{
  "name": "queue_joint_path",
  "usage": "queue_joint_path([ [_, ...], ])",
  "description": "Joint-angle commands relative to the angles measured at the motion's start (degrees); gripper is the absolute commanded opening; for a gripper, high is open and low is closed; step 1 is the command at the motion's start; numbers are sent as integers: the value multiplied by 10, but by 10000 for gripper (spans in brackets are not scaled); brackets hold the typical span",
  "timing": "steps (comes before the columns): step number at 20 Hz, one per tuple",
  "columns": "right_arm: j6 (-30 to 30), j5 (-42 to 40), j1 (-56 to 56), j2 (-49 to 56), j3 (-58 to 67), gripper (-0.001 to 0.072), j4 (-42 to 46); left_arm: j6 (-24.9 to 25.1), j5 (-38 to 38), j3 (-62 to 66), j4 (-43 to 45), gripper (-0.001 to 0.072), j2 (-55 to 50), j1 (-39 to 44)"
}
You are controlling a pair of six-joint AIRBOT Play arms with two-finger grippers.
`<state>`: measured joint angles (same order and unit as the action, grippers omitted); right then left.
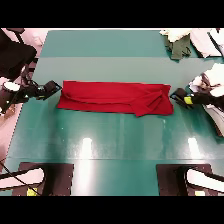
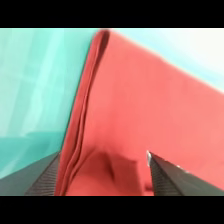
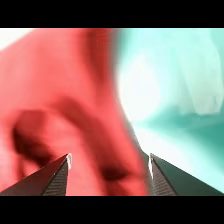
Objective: Fold the shirts.
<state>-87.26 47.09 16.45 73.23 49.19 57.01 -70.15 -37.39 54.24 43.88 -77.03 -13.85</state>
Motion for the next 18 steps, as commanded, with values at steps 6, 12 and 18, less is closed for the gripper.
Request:
queue_joint_path([
  [6, 218, 125, 165, 0, -70, 706, -182, -3, -56, 26, -1, 650, 3, -8],
  [12, 289, 144, 111, 106, -63, 705, -261, -3, -75, 26, -1, 651, 3, -8],
  [18, 273, 109, -25, 188, 41, 702, -292, -3, -89, 26, -3, 650, 3, -8],
])
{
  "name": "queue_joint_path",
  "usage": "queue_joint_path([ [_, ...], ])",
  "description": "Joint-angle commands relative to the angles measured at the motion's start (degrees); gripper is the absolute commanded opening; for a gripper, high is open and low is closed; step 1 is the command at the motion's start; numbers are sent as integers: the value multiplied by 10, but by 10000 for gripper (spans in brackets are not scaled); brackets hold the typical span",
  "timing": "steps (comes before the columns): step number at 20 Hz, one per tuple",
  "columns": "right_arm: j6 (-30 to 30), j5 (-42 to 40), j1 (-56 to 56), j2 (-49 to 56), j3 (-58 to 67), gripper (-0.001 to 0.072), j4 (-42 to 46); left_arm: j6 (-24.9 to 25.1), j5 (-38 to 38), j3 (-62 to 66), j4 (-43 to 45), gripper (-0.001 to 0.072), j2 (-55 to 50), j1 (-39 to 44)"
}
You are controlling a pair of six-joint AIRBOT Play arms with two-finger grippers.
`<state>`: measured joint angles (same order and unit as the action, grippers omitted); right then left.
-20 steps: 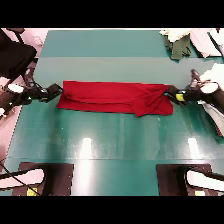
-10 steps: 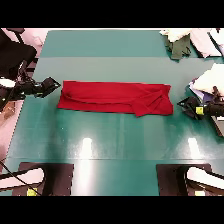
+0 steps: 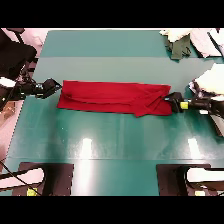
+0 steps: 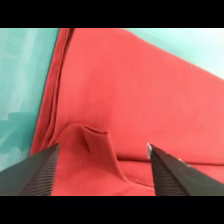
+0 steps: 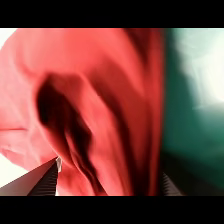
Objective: Fold the shirts.
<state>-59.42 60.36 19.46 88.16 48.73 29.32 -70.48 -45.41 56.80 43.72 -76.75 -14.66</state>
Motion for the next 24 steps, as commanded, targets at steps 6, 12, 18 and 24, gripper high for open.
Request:
queue_joint_path([
  [6, -40, -4, -134, 103, 169, 182, -12, 5, -33, 1, -15, 650, 0, 6],
  [12, -47, 99, -139, 31, 204, 15, 89, 35, 18, 0, -42, 371, -1, 145],
  [18, -53, 171, -107, -103, 98, 14, 222, 47, 213, 1, -63, 20, -7, 407],
  [24, -52, 163, -14, -234, 12, 14, 341, 45, 237, 86, -91, 19, -156, 574],
])
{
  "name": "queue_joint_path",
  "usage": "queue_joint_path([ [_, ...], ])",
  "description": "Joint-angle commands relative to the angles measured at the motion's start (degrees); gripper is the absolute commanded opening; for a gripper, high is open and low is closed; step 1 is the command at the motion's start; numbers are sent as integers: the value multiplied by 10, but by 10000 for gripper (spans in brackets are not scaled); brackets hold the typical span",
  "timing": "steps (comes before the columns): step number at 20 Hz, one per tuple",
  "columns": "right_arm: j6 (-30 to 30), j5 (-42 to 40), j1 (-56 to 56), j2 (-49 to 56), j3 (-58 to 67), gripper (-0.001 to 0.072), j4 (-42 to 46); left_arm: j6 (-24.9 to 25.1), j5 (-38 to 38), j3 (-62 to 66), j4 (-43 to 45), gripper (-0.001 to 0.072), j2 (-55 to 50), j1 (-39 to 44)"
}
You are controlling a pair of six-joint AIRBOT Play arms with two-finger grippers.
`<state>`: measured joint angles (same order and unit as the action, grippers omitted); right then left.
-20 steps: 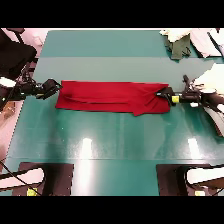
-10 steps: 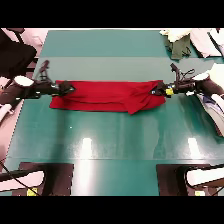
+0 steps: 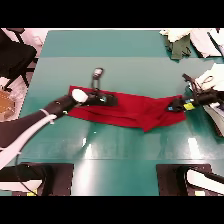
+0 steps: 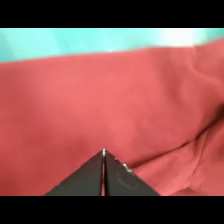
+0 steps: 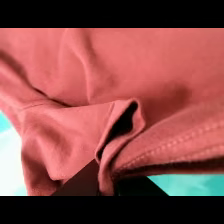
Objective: Fold the shirts.
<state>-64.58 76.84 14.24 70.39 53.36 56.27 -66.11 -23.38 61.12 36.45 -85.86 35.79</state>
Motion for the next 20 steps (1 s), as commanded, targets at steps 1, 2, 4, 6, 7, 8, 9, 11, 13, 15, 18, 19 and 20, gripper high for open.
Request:
queue_joint_path([
  [1, -1, -12, 56, -73, -40, 14, 91, 1, 4, 67, -23, 19, -90, 81],
  [2, 2, -22, 73, -87, -40, 14, 101, -2, -8, 88, -26, 19, -109, 87],
  [4, 10, -51, 101, -112, -40, 14, 91, -12, -13, 108, -26, 19, -124, 94],
  [6, 20, -63, 106, -127, -29, 14, 50, -10, -10, 110, -25, 19, -131, 94],
  [7, 21, -61, 101, -132, -19, 15, 16, -10, -10, 110, -25, 19, -137, 94],
  [8, 21, -62, 88, -139, -10, 15, -12, -11, -13, 110, -26, 18, -144, 94],
  [9, 12, -63, 67, -146, 1, 15, -32, -12, -13, 110, -28, 19, -151, 94],
  [11, -24, -63, 14, -155, 24, 15, -38, -14, -7, 111, -48, 18, -161, 94],
  [13, -55, -68, -46, -155, 46, 15, -36, -13, 6, 111, -66, 19, -165, 94],
  [15, -87, -90, -100, -155, 58, 15, -37, -13, 22, 113, -84, 19, -168, 94],
  [18, -130, -125, -176, -154, 76, 15, -37, -13, 21, 134, -84, 18, -185, 94],
  [19, -146, -139, -200, -154, 82, 15, -37, -13, 17, 141, -83, 18, -185, 93],
  [20, -159, -155, -223, -154, 88, 15, -37, -13, 1, 152, -79, 18, -184, 86],
])
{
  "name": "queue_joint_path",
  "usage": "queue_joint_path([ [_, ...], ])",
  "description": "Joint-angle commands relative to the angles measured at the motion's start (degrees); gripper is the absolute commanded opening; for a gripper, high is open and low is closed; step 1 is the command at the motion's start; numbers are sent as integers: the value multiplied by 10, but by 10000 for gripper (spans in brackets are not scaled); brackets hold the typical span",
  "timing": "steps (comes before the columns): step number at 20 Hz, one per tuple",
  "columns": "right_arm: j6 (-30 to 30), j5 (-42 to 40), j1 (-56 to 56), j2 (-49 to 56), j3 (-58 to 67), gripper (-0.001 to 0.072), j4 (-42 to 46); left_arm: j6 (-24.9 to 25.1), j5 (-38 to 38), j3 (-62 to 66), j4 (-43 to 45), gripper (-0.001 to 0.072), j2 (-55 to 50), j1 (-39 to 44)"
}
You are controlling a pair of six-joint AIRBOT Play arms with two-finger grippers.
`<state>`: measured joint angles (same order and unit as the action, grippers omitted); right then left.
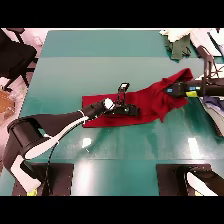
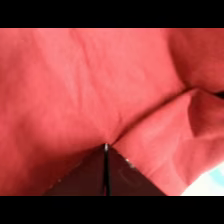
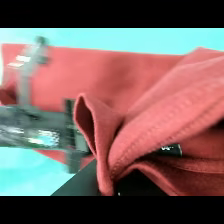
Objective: Fold the shirts.
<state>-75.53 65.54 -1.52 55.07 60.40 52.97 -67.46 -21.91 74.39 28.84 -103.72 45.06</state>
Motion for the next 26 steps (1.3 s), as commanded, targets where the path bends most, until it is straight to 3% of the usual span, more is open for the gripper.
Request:
queue_joint_path([
  [1, -60, -56, -88, 6, 24, 15, -4, -6, -48, 35, 14, 17, 0, -26],
  [3, -73, -68, -135, 31, 40, 15, -5, -86, -119, 50, 113, 17, 43, -88],
  [6, -80, -91, -228, 101, 85, 15, -5, -309, -243, 50, 431, 17, 173, -208],
  [7, -82, -105, -260, 129, 103, 15, -5, -348, -291, 50, 522, 18, 219, -243],
  [9, -88, -140, -330, 198, 149, 14, -5, -355, -370, 50, 624, 19, 312, -309],
  [14, -120, -192, -468, 446, 299, 27, -21, -297, -418, 50, 638, 19, 484, -372],
  [15, -121, -184, -483, 497, 335, 197, -45, -296, -423, 50, 638, 19, 500, -372],
  [16, -120, -169, -490, 543, 373, 472, -85, -296, -428, 49, 638, 19, 511, -372],
  [17, -118, -158, -490, 570, 401, 502, -116, -296, -432, 49, 639, 19, 514, -372],
  [20, -118, -144, -454, 543, 420, 501, -89, -283, -453, 48, 641, 19, 513, -372],
  [24, -151, -3, -325, 433, 363, 502, 84, -280, -447, 48, 641, 20, 513, -372],
  [26, -133, 12, -236, 381, 292, 503, 65, -281, -452, 48, 635, 20, 513, -372],
])
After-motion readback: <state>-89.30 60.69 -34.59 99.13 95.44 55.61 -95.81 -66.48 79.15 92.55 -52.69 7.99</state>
